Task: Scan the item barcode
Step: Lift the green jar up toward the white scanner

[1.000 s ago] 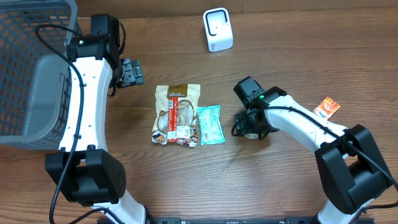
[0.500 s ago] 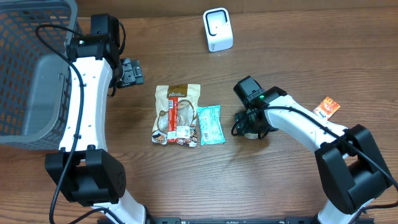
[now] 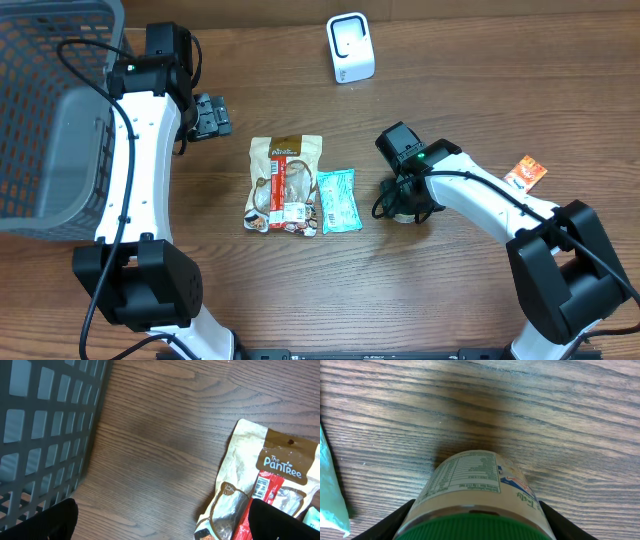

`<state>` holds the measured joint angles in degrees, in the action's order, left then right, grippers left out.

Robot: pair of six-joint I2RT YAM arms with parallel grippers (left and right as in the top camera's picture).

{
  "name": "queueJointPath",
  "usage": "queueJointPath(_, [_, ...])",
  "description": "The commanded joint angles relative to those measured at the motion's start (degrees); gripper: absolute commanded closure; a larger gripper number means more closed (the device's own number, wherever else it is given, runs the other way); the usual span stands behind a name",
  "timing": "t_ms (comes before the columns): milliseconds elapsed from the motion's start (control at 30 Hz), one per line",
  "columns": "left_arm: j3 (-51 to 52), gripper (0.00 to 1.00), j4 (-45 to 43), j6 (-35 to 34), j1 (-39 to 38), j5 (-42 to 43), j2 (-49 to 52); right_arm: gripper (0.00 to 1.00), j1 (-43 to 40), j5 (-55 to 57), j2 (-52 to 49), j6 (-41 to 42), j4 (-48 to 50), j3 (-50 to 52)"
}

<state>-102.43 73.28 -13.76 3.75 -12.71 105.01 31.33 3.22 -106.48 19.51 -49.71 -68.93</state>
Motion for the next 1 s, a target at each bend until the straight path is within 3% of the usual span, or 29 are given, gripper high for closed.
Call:
queueJointPath(0, [-0.9, 0.0, 0.0, 0.0, -0.4, -0.8, -0.1, 0.39, 0.1, 0.1, -0.3, 0.4, -0.7, -1.6])
queueJointPath(133, [-0.9, 0.01, 0.0, 0.0, -0.4, -0.8, -0.1, 0.47, 0.1, 0.1, -0.3, 0.4, -4.8, -6.3])
queueJointPath(700, [-0.9, 0.0, 0.0, 0.0, -0.4, -0.8, -0.1, 0.49, -0.5, -1.6, -0.3, -0.1, -31.1, -42.6])
queueJointPath(967, [-0.9, 0.0, 0.0, 0.0, -0.4, -0.8, -0.1, 0.52, -1.6, -4.5, -0.3, -0.8, -30.6, -48.5])
